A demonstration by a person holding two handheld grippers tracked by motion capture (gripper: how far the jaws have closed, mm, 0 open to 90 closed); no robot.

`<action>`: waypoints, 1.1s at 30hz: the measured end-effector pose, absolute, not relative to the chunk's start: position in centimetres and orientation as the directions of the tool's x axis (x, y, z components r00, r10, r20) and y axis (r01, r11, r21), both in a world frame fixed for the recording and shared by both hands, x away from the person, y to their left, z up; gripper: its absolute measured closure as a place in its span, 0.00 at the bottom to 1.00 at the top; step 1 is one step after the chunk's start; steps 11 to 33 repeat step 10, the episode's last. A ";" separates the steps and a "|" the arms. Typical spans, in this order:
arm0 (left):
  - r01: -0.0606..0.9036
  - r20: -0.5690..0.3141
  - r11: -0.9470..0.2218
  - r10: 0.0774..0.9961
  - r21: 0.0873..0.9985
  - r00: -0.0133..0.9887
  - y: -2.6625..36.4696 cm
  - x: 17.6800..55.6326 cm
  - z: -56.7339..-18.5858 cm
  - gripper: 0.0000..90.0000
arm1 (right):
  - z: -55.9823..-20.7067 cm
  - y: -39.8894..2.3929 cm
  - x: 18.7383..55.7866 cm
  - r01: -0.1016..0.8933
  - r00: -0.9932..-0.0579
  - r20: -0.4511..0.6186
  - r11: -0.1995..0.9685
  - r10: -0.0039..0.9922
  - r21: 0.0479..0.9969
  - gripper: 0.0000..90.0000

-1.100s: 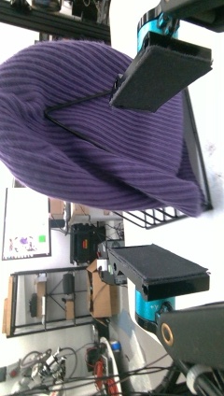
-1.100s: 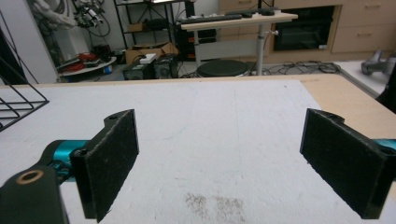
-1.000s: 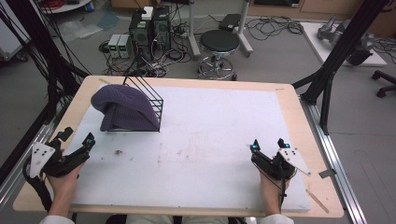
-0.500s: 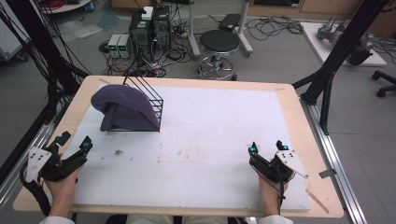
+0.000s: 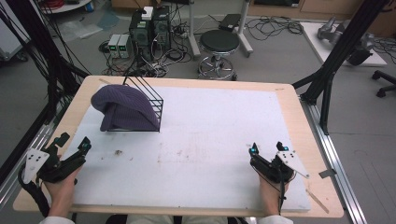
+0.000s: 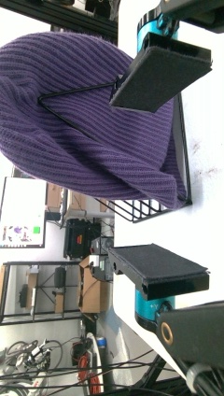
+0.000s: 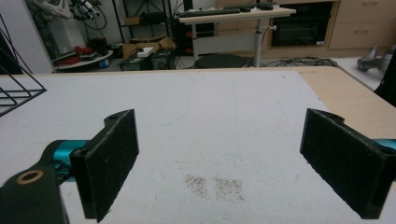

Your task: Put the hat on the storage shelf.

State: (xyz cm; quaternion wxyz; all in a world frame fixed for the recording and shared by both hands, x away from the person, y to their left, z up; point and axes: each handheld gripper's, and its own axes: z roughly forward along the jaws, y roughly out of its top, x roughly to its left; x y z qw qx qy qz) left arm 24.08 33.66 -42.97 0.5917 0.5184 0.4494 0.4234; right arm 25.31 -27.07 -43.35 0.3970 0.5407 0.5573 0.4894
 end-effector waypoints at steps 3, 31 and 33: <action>-0.029 -0.095 0.105 0.966 0.994 0.241 33.7 24.1 -43.0 0.27 | -43.4 -27.2 25.3 0.215 -0.096 0.090 -0.067 0.991 0.974 0.12; -0.016 -0.107 0.117 0.951 0.993 0.290 33.7 24.3 -43.2 0.33 | -43.5 -27.2 25.3 0.224 -0.102 0.092 -0.068 0.991 0.972 0.12; -0.016 -0.107 0.117 0.951 0.993 0.290 33.7 24.3 -43.2 0.33 | -43.5 -27.2 25.3 0.224 -0.102 0.092 -0.068 0.991 0.972 0.12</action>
